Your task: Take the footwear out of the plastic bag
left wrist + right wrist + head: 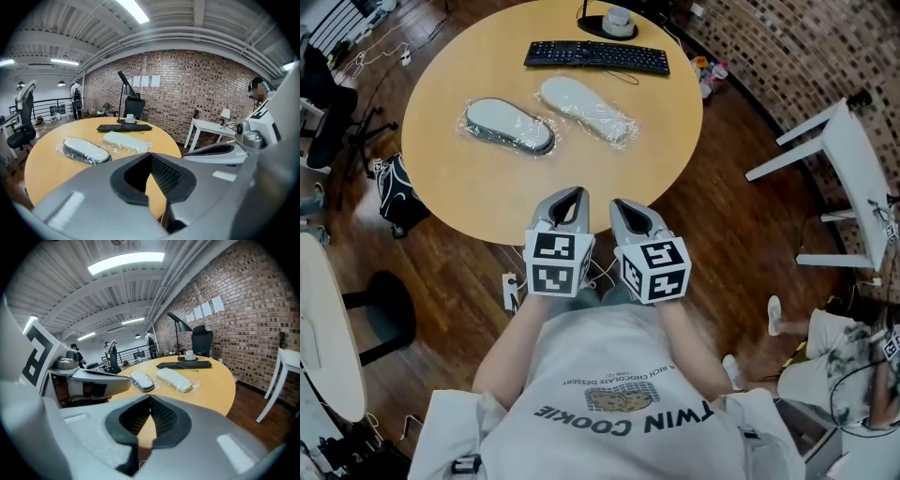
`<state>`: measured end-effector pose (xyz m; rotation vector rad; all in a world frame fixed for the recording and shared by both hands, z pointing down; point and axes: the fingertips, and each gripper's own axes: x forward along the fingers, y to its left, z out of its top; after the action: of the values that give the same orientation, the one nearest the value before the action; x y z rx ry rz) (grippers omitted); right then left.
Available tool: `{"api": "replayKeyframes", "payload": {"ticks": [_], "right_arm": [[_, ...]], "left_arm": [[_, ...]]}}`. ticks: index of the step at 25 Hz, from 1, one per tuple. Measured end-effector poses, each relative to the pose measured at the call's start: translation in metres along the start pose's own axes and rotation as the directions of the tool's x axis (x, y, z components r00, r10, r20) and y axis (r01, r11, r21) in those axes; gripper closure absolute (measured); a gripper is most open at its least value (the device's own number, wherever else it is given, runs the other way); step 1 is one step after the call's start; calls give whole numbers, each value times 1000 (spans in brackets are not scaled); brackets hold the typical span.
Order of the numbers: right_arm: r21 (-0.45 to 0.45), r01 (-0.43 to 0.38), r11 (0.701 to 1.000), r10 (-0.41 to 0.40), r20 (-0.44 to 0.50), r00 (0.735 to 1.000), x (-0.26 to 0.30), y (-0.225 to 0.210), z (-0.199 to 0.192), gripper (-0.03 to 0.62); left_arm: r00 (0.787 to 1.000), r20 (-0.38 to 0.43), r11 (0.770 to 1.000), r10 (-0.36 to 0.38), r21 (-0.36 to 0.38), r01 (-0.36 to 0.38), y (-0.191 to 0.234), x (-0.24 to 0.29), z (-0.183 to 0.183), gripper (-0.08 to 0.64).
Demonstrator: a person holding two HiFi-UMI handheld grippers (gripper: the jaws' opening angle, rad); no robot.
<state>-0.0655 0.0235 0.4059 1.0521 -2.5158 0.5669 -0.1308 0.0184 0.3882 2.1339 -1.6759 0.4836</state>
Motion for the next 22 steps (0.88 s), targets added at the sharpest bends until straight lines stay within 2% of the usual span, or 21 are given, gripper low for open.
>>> {"api": "replayKeyframes", "payload": {"ticks": [10, 15, 22], "right_arm": [[123, 17, 992, -15, -17, 1000, 63, -62, 17, 589], [146, -26, 989, 33, -50, 998, 97, -96, 22, 583], [175, -115, 978, 137, -120, 983, 135, -126, 19, 571]], "left_arm": [[1000, -4, 995, 16, 103, -16, 75, 60, 44, 552], [996, -18, 987, 90, 136, -86, 120, 104, 73, 552], [983, -118, 973, 144, 198, -119, 168, 169, 85, 553]]}}
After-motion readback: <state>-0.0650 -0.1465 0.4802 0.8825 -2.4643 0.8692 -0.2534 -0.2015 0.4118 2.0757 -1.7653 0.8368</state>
